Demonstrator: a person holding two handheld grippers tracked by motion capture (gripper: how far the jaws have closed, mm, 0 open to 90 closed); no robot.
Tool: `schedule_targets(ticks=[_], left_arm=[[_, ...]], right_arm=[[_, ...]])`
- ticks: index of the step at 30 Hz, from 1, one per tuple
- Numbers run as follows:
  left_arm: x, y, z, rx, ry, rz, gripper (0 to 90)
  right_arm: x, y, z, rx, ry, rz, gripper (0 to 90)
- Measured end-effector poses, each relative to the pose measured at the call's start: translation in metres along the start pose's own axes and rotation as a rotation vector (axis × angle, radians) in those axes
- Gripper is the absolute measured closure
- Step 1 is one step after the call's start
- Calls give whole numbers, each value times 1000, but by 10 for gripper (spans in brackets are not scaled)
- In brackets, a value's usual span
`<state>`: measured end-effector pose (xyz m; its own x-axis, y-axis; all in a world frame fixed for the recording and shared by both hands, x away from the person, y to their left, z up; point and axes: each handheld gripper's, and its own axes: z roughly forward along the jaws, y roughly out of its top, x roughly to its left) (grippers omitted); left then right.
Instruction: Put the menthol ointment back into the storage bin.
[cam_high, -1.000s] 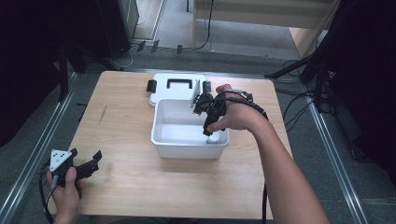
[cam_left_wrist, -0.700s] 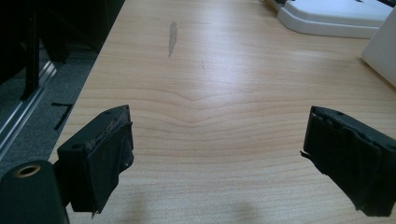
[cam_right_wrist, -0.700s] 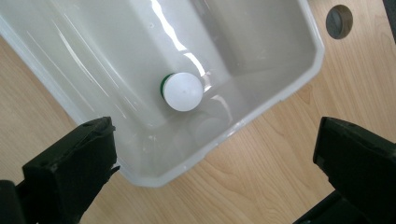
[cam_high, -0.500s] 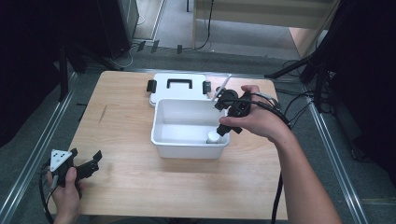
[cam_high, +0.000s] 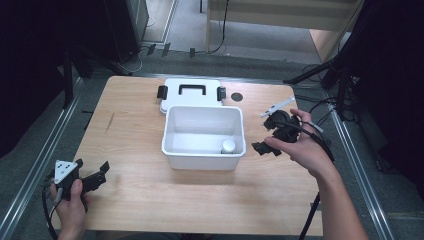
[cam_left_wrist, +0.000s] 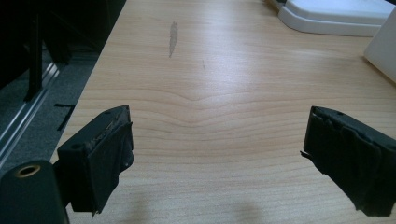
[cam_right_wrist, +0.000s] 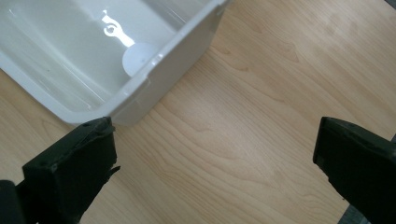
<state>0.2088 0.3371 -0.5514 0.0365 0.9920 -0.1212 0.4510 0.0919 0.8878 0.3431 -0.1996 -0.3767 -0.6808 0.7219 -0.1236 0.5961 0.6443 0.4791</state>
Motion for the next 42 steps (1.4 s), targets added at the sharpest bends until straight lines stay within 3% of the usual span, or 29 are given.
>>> schedule_targets(ticks=[5, 6, 14, 25, 35, 40, 42], left_arm=[[0, 0, 0, 3, 3, 5, 87], [0, 0, 0, 4, 3, 4, 87], [-1, 0, 0, 1, 4, 9, 87], [-2, 0, 0, 1, 7, 14, 87], [-2, 0, 0, -1, 6, 9, 87], [-1, 0, 0, 2, 0, 1, 87], [-1, 0, 0, 4, 2, 0, 87]], right_arm=[[-8, -23, 1, -75, -2, 61, 0], [-12, -36, 4, -111, -15, 109, 0], [-21, -88, 13, -298, -94, 231, 0], [-20, -153, 26, -485, -155, 306, 0], [-21, -213, 47, -543, -195, 420, 0], [-20, -235, 53, -586, -233, 461, 0], [-19, -241, 53, -610, -221, 481, 0]])
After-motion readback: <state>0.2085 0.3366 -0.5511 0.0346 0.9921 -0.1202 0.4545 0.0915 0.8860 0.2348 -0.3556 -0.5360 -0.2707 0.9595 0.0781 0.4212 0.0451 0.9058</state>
